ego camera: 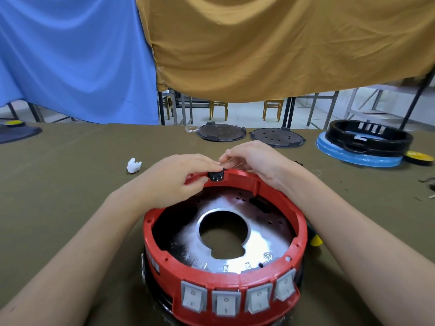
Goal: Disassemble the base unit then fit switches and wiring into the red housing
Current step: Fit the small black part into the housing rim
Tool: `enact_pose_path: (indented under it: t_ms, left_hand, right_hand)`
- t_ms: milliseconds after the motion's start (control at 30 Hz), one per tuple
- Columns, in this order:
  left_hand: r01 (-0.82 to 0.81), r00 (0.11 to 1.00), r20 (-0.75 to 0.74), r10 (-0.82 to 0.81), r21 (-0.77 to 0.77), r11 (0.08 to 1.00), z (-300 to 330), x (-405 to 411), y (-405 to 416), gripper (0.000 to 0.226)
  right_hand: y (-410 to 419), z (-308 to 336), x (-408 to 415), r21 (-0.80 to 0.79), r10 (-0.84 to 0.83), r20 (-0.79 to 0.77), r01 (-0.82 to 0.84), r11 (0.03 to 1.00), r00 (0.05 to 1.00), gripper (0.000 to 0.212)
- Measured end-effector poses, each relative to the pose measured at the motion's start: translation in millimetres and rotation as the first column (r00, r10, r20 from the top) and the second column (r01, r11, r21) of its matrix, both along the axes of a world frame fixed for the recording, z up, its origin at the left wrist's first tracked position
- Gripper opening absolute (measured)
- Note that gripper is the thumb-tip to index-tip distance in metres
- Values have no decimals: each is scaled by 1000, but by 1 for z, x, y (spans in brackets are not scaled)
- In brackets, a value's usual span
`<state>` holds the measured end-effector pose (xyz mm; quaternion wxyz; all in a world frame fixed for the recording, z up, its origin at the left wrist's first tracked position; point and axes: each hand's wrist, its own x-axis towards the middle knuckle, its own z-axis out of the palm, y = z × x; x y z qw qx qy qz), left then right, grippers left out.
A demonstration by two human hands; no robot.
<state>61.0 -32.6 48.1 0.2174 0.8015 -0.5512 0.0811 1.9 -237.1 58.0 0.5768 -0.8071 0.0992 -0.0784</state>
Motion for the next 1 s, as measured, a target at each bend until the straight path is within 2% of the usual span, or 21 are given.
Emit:
enact_pose_path:
  t_ms: [467,567,633,700,800,867,933,1000]
  left_hand:
    - [-111,993,50,103,203,973,22,-1,-18,37]
    - [-118,993,34,114,165,979,19,-1,-20,30]
    - [-130,987,-88,135,60,990,11,1,-16,26]
    - [-137,954,-276,117,-56,989,4,2,-12,19]
    - [-131,873,-483,59,-116,985,6,6,-17,8]
    - [-169,803,-587,105,-55,984,16,11,-26,12]
    - [-190,711,-665,230,133,973,28,19,-35,14]
    - [-164,654,-667,358,337,927,42,24,-46,12]
  right_hand:
    - [5,1,-2,-165,28,2,-27,986,1000,15]
    - [5,2,-1,-176,41,-24,-44,983,999,20]
    - [4,1,-1,-153,48,-25,-51,987,999,20]
    - [4,1,-1,-131,50,-32,-54,990,998,20]
    - [3,1,-1,-120,32,-42,-37,992,999,18]
    - [4,1,-1,-137,20,-39,-25,990,999,16]
    - [4,1,-1,-153,11,-35,-16,988,999,14]
    - [5,1,0,-161,5,-38,-11,987,999,13]
